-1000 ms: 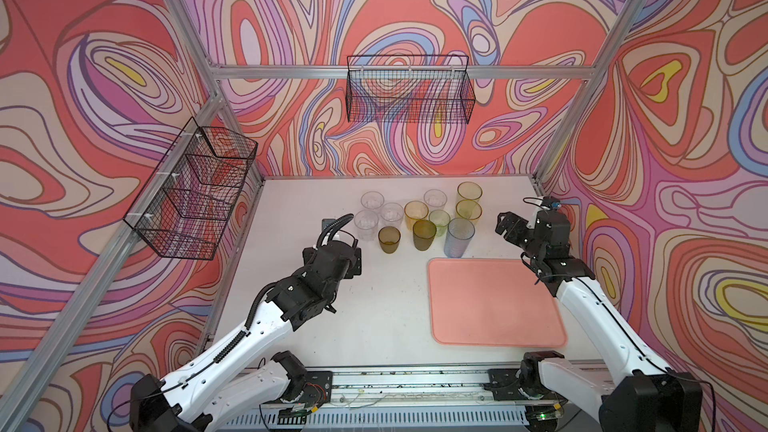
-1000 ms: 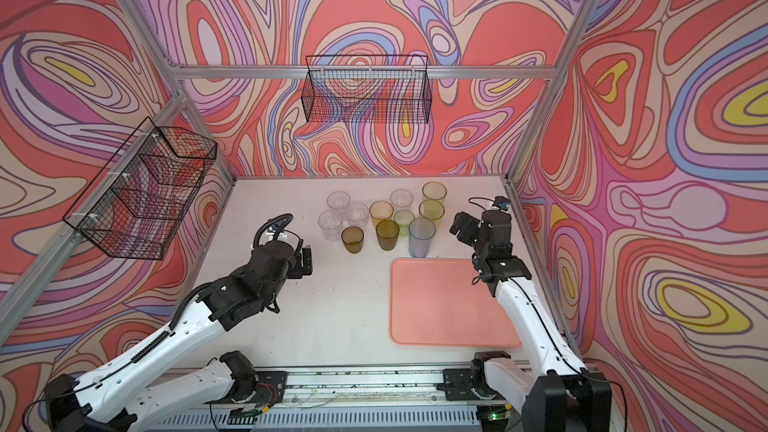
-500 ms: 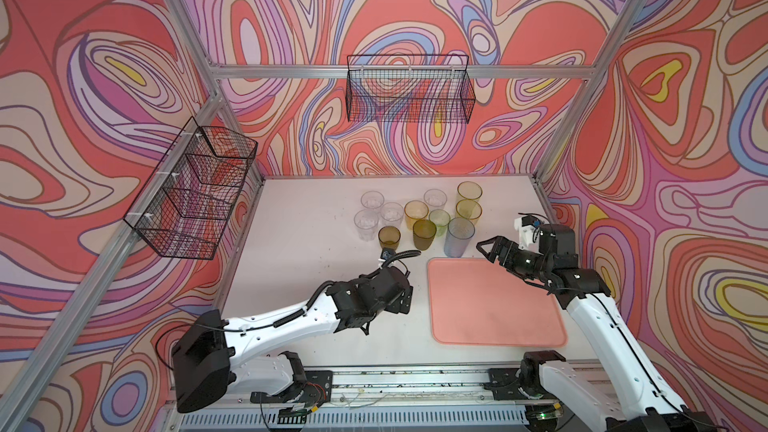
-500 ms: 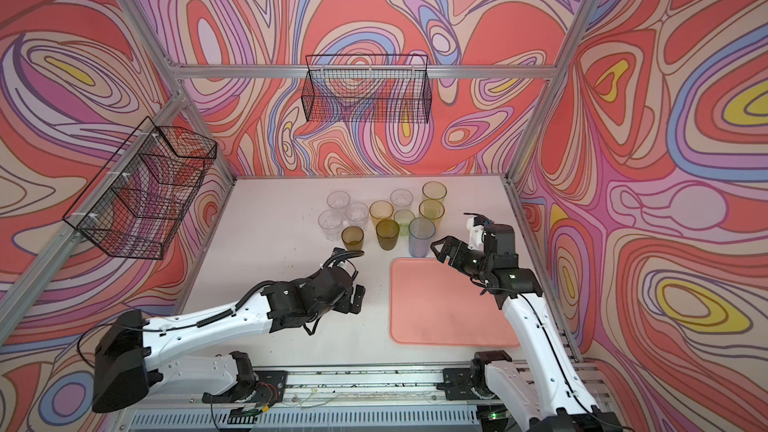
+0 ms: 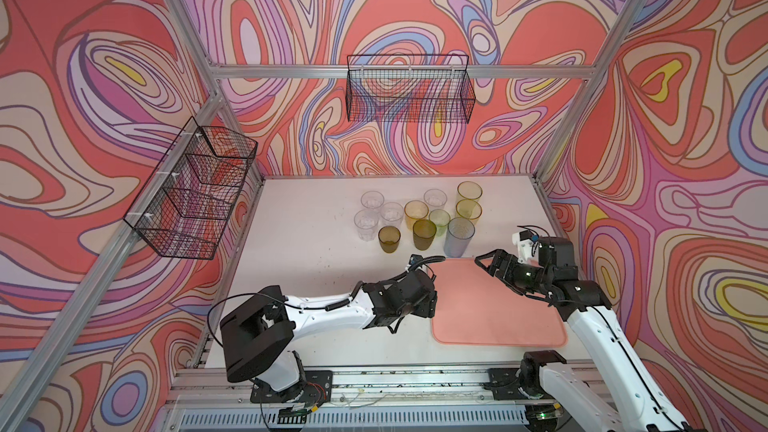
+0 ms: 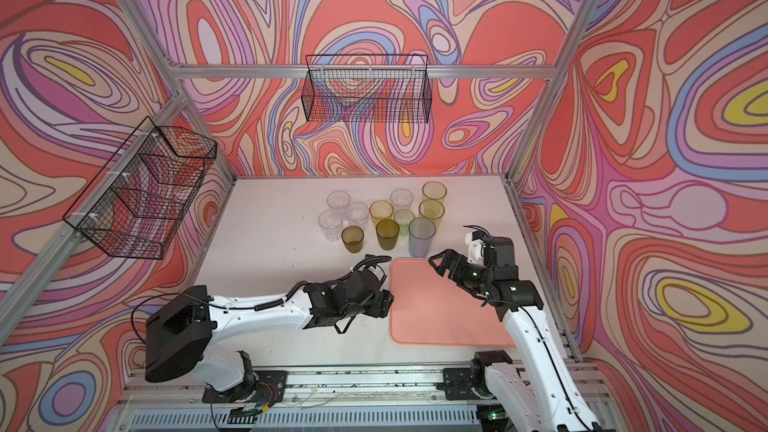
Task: Place the glasses into the tray
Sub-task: Move the tray to the center of the table.
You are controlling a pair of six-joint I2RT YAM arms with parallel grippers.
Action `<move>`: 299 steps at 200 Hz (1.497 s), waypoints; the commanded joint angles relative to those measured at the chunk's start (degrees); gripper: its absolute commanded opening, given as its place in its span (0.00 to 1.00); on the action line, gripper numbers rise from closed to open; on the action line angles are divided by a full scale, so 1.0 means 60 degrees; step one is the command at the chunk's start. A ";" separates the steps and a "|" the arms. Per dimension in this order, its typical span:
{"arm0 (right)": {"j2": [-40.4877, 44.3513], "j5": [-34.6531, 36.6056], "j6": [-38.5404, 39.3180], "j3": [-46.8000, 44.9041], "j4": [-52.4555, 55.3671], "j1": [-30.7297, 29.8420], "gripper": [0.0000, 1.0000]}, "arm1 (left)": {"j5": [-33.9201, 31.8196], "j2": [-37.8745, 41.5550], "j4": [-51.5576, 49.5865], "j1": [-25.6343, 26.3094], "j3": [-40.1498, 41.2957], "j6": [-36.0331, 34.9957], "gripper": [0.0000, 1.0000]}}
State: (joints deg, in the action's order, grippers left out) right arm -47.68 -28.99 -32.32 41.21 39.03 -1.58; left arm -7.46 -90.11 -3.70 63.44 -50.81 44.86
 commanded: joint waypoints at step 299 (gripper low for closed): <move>0.0476 0.1558 -0.0365 -0.0121 0.0925 -0.0036 0.98 | -0.0565 -0.1024 -0.2410 0.0104 0.0186 0.1752 0.10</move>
State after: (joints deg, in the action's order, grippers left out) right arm -45.52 -20.62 -34.79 39.20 43.94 -1.58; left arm -8.16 -99.09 -11.16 64.07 -52.77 54.74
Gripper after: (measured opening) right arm 0.976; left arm 0.101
